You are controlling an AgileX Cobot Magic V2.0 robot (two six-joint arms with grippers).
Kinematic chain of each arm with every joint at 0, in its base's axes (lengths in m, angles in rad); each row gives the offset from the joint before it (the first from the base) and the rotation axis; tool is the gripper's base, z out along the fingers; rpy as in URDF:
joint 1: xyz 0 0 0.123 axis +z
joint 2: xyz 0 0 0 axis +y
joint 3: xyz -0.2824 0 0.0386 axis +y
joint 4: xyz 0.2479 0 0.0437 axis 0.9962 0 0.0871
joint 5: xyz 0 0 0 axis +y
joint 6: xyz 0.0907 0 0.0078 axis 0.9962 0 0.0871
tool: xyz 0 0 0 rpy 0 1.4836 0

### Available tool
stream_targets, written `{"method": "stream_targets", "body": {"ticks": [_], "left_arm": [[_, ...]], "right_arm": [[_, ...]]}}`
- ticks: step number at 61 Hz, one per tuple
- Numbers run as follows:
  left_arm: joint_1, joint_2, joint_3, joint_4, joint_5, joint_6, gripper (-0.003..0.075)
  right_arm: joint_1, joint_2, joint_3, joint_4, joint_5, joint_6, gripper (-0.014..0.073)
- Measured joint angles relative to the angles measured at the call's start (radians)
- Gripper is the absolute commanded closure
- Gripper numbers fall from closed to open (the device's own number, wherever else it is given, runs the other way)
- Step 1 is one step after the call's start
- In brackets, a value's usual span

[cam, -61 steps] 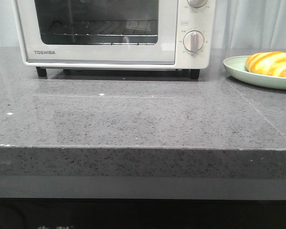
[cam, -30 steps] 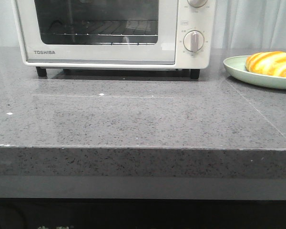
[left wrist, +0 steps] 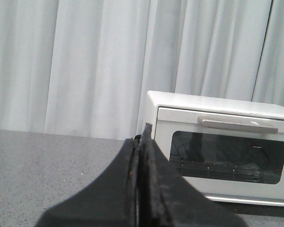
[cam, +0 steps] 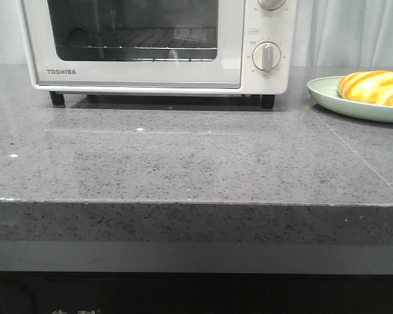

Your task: Put bread in oven

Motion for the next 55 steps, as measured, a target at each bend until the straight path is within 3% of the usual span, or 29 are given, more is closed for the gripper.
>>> {"method": "stream_targets", "body": {"ticks": [21,55], "left_arm": [[0.0,0.316,-0.289,0.005,0.258,0.0,0.0738],[0.0,0.623,-0.299,0.005,0.348,0.002,0.0738]], "right_arm": [[0.0,0.255,-0.275,-0.002,0.202,0.002,0.0662],[0.0,0.545,-0.315,-0.022,0.304,0.002,0.0662]]}}
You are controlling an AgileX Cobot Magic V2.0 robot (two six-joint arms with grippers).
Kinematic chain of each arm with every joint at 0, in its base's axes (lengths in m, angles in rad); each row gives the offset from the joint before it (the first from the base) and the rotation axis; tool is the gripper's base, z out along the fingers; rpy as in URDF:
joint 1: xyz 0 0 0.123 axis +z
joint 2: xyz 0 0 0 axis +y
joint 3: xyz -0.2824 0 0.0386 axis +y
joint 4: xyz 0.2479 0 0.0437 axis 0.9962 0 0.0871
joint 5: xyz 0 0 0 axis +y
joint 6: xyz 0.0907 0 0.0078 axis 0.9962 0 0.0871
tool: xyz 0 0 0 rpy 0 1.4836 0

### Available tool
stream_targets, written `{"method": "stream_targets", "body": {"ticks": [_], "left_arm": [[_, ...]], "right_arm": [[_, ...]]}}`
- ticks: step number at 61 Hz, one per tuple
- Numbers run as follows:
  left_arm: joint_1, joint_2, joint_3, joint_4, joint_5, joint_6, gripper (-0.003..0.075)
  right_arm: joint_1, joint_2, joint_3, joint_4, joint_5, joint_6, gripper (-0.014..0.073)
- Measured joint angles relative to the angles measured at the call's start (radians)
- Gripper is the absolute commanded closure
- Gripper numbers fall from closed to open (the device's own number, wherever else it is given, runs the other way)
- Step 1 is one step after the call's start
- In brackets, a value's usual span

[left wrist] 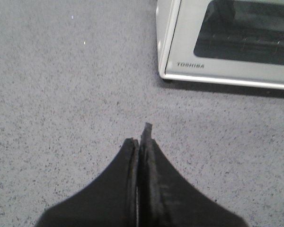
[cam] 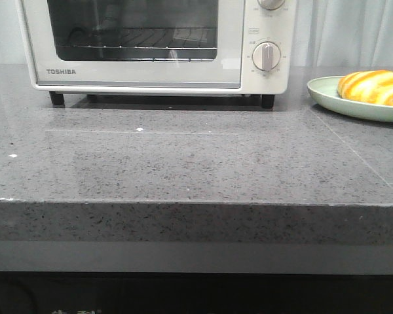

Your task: Put bread in oven

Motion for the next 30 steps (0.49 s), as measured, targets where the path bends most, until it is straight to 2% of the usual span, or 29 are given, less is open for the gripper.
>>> {"method": "stream_targets", "body": {"ticks": [17,22,30], "left_arm": [[0.0,0.074,0.0,0.0,0.002,0.0,0.0738],[0.0,0.08,0.0,0.0,0.002,0.0,0.0738],[0.0,0.082,-0.002,0.0,0.004,0.0,0.0738]], "right_arm": [[0.0,0.007,0.0,-0.002,0.001,0.0,0.0638],[0.0,0.007,0.0,-0.007,0.001,0.0,0.0544],[0.0,0.007,0.0,-0.018,0.001,0.0,0.0244]]}}
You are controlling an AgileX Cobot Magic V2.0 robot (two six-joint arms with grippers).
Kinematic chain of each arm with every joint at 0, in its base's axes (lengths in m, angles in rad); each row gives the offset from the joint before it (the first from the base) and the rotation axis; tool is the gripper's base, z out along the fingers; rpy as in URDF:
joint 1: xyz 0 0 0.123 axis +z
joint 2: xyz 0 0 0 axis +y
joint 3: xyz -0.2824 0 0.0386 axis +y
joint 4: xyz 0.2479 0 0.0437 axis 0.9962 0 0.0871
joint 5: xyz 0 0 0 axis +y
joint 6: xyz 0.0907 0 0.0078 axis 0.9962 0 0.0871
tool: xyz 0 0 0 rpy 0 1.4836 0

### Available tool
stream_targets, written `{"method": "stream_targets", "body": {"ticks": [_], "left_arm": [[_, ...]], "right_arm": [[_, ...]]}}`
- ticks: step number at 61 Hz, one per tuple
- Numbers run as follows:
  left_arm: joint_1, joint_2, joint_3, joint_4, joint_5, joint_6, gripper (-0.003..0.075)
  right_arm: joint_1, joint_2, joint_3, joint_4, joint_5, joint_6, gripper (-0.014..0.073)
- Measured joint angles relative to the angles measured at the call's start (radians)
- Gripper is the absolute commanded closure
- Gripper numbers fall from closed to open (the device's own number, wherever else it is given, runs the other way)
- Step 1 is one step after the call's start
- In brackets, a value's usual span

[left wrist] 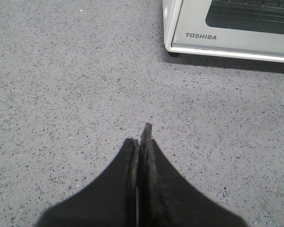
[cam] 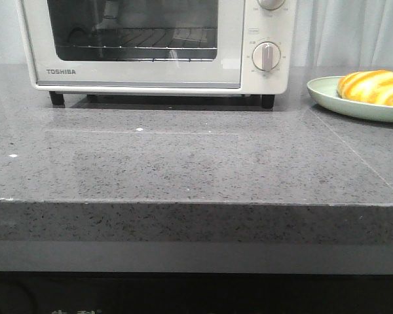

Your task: Put bread in oven

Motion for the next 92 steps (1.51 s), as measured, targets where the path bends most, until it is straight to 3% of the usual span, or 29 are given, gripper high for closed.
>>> {"method": "stream_targets", "body": {"ticks": [5,11,18,29,50,73,92], "left_arm": [[0.0,0.0,0.0,0.0,0.0,0.0,0.0738],[0.0,0.0,0.0,-0.011,-0.013,0.0,0.0738],[-0.029,0.0,-0.004,-0.037,-0.063,0.02,0.0738],[-0.17,0.038,-0.075,-0.046,-0.131,0.031,0.0738],[-0.393,0.284,-0.267,-0.047,-0.364,0.034,0.0738],[-0.433,0.609,-0.471,-0.048,-0.538,0.034,0.0738],[-0.433,0.752,-0.525,-0.048,-0.629,0.034,0.0738]], "right_arm": [[0.0,0.0,0.0,-0.002,0.0,0.0,0.0081],[0.0,0.0,0.0,-0.004,0.0,0.0,0.0009],[0.0,0.001,0.0,-0.006,0.0,0.0,0.0013],[0.0,0.001,0.0,-0.006,0.0,0.0,0.0013],[0.0,0.001,0.0,-0.006,0.0,0.0,0.0013],[0.0,0.001,0.0,-0.006,0.0,0.0,0.0013],[0.0,0.001,0.0,-0.006,0.0,0.0,0.0013]]}}
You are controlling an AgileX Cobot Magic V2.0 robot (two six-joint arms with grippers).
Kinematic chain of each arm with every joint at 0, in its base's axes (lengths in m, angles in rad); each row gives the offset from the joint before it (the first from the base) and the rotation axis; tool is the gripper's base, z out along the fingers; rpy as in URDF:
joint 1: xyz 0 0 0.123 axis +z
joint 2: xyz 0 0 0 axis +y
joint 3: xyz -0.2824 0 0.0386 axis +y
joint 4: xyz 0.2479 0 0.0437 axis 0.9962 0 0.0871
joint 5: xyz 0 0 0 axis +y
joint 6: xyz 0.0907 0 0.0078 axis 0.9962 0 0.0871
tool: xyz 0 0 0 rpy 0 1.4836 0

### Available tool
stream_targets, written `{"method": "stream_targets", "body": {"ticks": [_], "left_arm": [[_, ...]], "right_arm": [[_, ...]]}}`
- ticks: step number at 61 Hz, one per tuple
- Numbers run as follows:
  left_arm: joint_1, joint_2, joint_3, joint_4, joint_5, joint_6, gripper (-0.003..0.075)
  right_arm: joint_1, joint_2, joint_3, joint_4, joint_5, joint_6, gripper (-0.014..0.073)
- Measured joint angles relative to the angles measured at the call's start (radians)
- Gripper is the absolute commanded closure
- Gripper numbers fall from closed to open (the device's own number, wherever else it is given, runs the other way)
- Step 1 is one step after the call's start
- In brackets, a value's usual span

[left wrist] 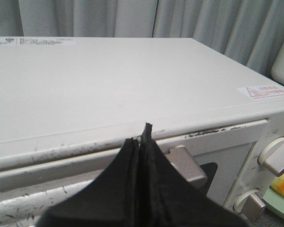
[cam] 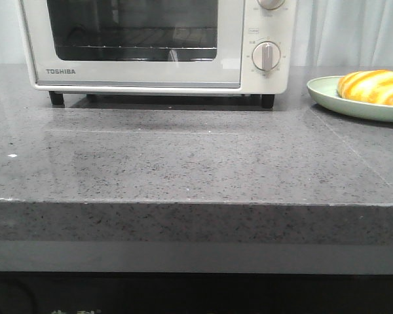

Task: Put bread in oven
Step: 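Pull the oven door down and open with the left gripper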

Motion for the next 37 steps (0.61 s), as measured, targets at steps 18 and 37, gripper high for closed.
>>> {"method": "stream_targets", "body": {"ticks": [18,37], "left_arm": [[0.0,-0.018,-0.019,0.0,0.146,0.0,0.0738],[-0.015,-0.154,-0.037,-0.06,0.685,0.0,0.0738]], "right_arm": [[0.0,0.0,0.0,0.0,-0.007,0.0,0.0013],[0.0,0.0,0.0,0.0,-0.011,0.0,0.0013]]}}
